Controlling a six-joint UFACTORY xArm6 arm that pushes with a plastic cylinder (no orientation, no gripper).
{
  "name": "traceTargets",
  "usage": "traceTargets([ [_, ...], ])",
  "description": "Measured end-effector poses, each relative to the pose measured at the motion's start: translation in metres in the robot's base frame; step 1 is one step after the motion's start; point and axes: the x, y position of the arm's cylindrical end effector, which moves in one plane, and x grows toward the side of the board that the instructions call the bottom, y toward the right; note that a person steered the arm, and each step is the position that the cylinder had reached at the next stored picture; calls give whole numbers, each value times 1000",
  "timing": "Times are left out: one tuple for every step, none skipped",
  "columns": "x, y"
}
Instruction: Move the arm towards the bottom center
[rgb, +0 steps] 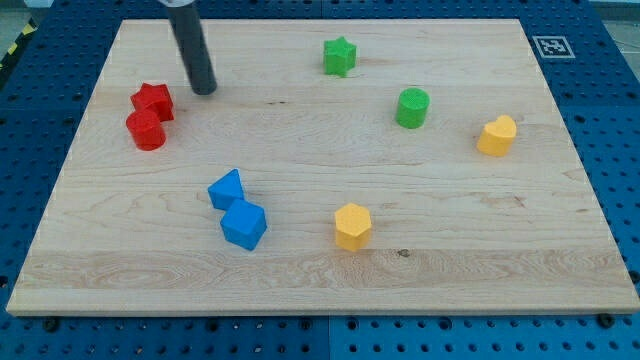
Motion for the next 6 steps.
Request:
traceTargets([
  [16, 23],
  [31, 32],
  [58, 32],
  [82, 32],
  [103, 52],
  [129, 55],
])
